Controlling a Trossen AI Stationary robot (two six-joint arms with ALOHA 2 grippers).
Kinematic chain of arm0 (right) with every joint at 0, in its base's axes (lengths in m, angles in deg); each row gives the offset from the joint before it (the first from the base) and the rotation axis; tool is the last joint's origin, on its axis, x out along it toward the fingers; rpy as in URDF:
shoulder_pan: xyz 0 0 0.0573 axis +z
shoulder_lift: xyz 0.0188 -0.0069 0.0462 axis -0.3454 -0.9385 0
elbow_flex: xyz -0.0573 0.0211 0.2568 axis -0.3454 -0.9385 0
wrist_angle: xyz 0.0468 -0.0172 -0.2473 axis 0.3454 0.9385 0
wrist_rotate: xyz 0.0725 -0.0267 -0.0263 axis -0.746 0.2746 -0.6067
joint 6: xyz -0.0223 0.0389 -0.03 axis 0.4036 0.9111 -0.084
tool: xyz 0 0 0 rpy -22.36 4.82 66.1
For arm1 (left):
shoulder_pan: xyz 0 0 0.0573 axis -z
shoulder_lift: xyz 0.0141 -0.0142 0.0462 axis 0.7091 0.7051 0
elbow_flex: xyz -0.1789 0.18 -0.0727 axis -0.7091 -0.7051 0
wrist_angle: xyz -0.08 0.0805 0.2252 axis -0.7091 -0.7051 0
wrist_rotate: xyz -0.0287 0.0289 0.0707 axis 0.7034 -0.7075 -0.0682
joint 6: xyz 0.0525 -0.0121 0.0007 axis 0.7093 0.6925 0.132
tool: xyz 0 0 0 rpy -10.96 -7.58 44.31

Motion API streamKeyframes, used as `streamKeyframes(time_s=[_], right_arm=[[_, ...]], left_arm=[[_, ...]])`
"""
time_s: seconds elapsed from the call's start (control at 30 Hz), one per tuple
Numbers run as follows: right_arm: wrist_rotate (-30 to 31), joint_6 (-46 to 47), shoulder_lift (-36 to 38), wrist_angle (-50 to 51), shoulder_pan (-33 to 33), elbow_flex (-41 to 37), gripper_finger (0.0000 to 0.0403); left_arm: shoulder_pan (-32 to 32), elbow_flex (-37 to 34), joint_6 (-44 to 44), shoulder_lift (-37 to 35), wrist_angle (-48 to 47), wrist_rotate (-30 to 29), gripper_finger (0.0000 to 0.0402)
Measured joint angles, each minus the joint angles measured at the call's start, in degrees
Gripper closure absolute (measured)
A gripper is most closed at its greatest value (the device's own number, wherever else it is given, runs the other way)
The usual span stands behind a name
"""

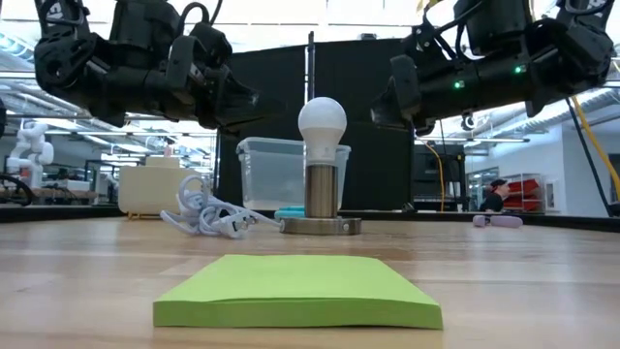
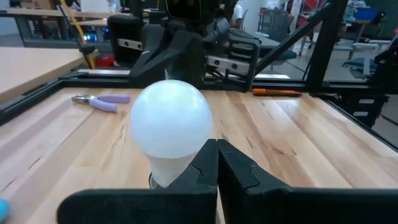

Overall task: Screw lightbulb
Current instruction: Insert the lightbulb into the lamp

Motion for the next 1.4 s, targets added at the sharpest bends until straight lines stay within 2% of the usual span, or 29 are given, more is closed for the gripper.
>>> streamKeyframes(time_s=[0.43, 0.93, 1.13, 1.4], right_arm=[[0.1, 0.7, 0.0, 0.2, -0.1, 0.0, 0.0403], [1.3, 2.0, 0.0, 0.8, -0.2, 0.1, 0.0403], [1.6, 2.8, 0.0, 5.8, -0.2, 2.6, 0.0403], [1.0, 2.5, 0.0, 6.7, -0.2, 2.9, 0.0403]], left_arm=[[0.0, 3.8, 0.0, 5.9, 0.0, 0.0, 0.0401], [-0.2, 4.0, 1.1, 6.0, 0.0, -0.1, 0.0401], [-1.0, 4.0, 1.1, 6.0, 0.0, -0.1, 0.0401], [-0.9, 4.0, 1.0, 6.0, -0.3, -0.1, 0.0402]])
